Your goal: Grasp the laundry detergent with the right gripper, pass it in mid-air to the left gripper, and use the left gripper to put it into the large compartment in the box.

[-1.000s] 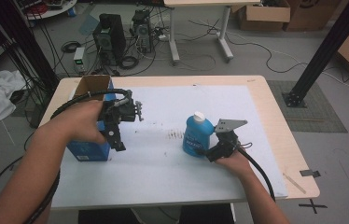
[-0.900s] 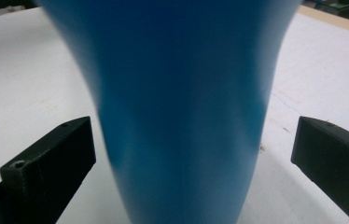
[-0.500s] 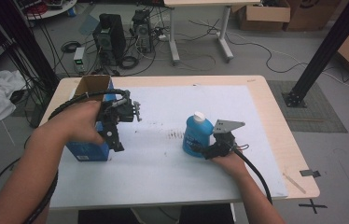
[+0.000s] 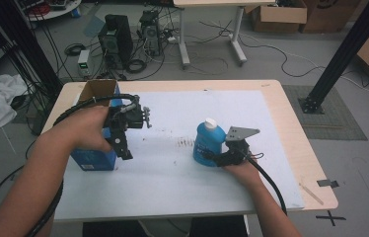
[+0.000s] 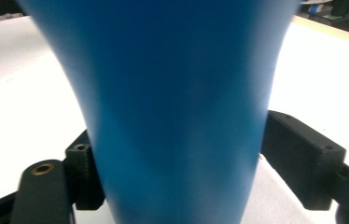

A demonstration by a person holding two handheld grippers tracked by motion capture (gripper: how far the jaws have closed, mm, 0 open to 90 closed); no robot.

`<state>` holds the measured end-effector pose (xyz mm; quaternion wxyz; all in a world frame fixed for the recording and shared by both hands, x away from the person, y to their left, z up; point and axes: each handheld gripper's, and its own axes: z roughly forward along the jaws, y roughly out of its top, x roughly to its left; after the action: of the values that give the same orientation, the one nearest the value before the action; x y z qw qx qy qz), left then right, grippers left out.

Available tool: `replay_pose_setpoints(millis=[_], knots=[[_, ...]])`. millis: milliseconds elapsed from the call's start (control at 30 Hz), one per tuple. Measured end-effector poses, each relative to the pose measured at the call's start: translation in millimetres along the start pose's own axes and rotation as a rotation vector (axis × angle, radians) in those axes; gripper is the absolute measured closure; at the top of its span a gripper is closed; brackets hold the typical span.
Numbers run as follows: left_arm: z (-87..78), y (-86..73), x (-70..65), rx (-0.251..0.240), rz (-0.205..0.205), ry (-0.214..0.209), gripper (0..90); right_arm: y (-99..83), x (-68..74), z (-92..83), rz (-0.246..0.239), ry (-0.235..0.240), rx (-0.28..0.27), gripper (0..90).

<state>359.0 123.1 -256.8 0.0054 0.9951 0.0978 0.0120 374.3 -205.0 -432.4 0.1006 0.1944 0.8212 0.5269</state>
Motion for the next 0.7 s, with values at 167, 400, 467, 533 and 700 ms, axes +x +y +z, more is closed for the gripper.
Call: replay_pose_setpoints(millis=[167, 400, 467, 533, 700], knots=[[0.3, -0.7, -0.5, -0.002, -0.006, 0.003, 0.0, -0.6, -0.2, 0.7, 0.002, 0.013, 0.0, 28.1], [-1.2, -0.6, -0.6, -0.002, -0.008, 0.003, 0.1, -0.7, -0.1, 0.6, -0.002, 0.026, 0.0, 31.1], [-0.9, -0.3, -0.5, -0.002, -0.007, 0.004, 0.0, -0.7, 0.1, 0.5, -0.002, 0.03, -0.002, 31.5], [-0.2, 0.1, -0.3, 0.001, -0.005, 0.003, 0.1, -1.4, 0.1, 0.2, 0.003, 0.033, -0.005, 32.1], [0.8, 0.5, 0.2, 0.005, -0.004, 0.0, 0.0, -4.2, -0.1, -0.9, 0.009, 0.043, -0.017, 34.2]])
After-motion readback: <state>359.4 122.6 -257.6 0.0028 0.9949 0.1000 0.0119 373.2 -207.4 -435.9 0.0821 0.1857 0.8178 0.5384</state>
